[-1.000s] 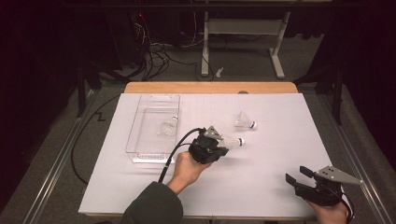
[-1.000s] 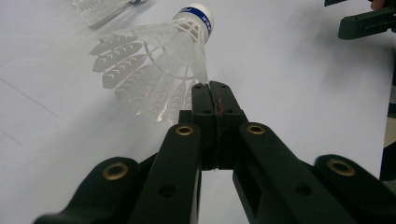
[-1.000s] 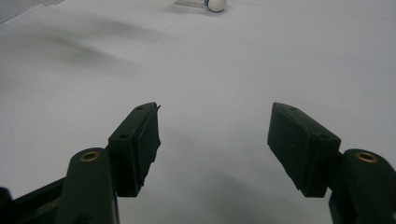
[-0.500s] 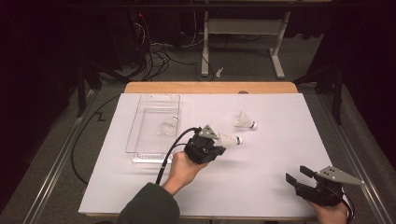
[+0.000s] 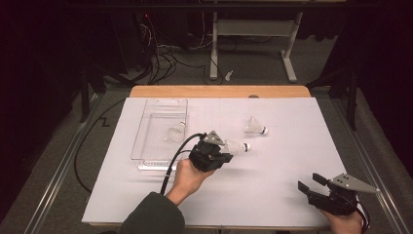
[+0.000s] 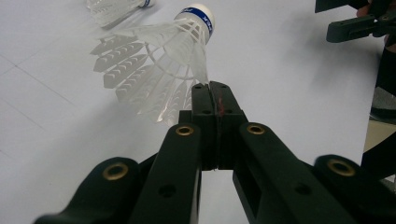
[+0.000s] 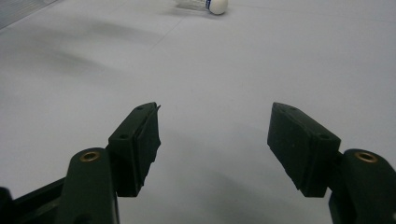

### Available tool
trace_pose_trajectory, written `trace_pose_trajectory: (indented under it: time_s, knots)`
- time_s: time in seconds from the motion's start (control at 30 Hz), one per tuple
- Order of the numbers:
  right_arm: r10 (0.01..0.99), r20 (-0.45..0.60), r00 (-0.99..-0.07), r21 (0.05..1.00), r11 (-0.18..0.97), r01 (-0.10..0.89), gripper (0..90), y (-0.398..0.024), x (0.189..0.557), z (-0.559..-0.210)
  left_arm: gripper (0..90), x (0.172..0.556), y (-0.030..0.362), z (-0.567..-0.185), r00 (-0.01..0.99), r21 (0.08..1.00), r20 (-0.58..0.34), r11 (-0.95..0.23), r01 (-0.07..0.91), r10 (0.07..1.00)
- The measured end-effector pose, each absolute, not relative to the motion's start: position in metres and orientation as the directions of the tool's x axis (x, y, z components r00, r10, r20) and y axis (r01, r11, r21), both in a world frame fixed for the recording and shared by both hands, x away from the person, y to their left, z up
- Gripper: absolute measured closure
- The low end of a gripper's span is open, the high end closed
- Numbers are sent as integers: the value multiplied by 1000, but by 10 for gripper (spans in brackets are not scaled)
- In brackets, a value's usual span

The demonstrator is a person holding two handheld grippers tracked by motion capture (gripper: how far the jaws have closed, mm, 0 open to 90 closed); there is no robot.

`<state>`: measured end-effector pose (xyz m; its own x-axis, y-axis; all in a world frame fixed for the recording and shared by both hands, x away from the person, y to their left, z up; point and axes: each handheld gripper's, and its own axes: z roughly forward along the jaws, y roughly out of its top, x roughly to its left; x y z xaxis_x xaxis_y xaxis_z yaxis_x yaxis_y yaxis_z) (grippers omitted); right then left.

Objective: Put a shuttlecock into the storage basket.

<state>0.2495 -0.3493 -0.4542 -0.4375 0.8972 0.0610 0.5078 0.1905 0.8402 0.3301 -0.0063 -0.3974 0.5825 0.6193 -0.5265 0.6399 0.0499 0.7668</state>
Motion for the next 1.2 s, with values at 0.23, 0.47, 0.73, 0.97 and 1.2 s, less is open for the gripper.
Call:
trace_pose_trajectory:
  time_s: [0.23,0.47,0.73,0.97,1.2]
  knots:
    - [893,61,-445,841,194,505,343,-349,250,-454,900,330,-1,-397,576,759,-529,45,649,623]
    - [894,60,-445,840,196,506,343,-349,250,-454,900,329,2,-395,575,760,-530,48,649,623]
    - [893,61,-446,840,196,506,343,-349,250,-454,900,328,9,-394,568,758,-538,64,649,623]
    - [894,61,-444,839,195,507,344,-349,250,-454,900,327,14,-392,562,761,-539,76,644,628]
    - [895,61,-443,839,194,508,344,-349,250,-454,900,326,21,-390,560,764,-534,78,640,633]
